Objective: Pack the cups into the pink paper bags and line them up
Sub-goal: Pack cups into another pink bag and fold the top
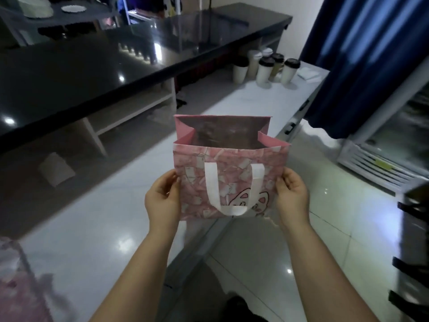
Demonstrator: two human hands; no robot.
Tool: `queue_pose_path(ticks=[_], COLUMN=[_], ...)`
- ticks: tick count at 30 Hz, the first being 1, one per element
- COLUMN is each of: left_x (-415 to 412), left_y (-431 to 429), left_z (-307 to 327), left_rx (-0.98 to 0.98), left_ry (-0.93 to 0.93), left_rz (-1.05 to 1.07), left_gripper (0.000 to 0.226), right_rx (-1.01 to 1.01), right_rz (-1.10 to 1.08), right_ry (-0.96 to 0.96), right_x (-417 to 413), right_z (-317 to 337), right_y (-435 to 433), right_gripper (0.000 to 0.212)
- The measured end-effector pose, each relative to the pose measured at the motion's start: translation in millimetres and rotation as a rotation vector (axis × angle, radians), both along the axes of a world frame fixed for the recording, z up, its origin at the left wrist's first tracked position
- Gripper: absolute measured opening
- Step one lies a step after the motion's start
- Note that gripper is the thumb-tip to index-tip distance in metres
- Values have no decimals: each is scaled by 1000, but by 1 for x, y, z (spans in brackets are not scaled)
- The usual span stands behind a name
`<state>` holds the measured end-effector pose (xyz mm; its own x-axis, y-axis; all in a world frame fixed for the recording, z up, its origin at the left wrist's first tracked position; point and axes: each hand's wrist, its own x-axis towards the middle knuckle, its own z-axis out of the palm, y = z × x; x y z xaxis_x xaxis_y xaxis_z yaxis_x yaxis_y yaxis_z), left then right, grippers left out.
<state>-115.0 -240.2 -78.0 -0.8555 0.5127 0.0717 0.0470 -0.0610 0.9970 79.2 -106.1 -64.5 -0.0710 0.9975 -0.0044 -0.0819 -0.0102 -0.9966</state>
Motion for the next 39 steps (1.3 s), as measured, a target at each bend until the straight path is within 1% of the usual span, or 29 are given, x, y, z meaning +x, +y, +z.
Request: queue_pose_path(ticks=[3, 5, 10, 14, 17, 23, 26, 30, 33, 37, 39], left_x=[15, 25, 59, 94, 118, 148, 145, 119, 83, 24, -7], left_y=[31, 54, 129, 209, 275, 385, 422, 459, 489, 528, 542], left_z=[0, 2, -2, -7, -6, 17, 19, 17, 16, 18, 22], left_rx=[-2, 3, 53, 93, 78, 87, 70, 53, 51, 118, 121], left_ry=[31, 52, 27, -8, -30, -60, -69, -53, -29, -45, -21], left_rz=[-86, -128, -159, -183, -213, -221, -199, -145, -68, 67, 113], left_gripper=[36, 32, 24, 23, 17, 20, 23, 26, 29, 29, 31], right_rx=[2, -3, 1, 8, 0, -2, -15, -29, 2, 58, 70], right_rz=[-110, -172, -258, -269, -259, -192, -185, -104, -38, 88, 174], right_ry=[6, 18, 35, 71, 73, 69, 78, 61, 79, 78, 67], right_x=[23, 35, 69, 107, 137, 172, 162, 125, 81, 10, -25], right_z=[-1, 0, -4, -3, 4, 18, 14, 9, 14, 23, 30], right_y=[17, 35, 95, 165, 227, 343, 393, 456, 500, 539, 557], right_gripper=[32, 30, 26, 22, 20, 18, 18, 19, 22, 24, 26])
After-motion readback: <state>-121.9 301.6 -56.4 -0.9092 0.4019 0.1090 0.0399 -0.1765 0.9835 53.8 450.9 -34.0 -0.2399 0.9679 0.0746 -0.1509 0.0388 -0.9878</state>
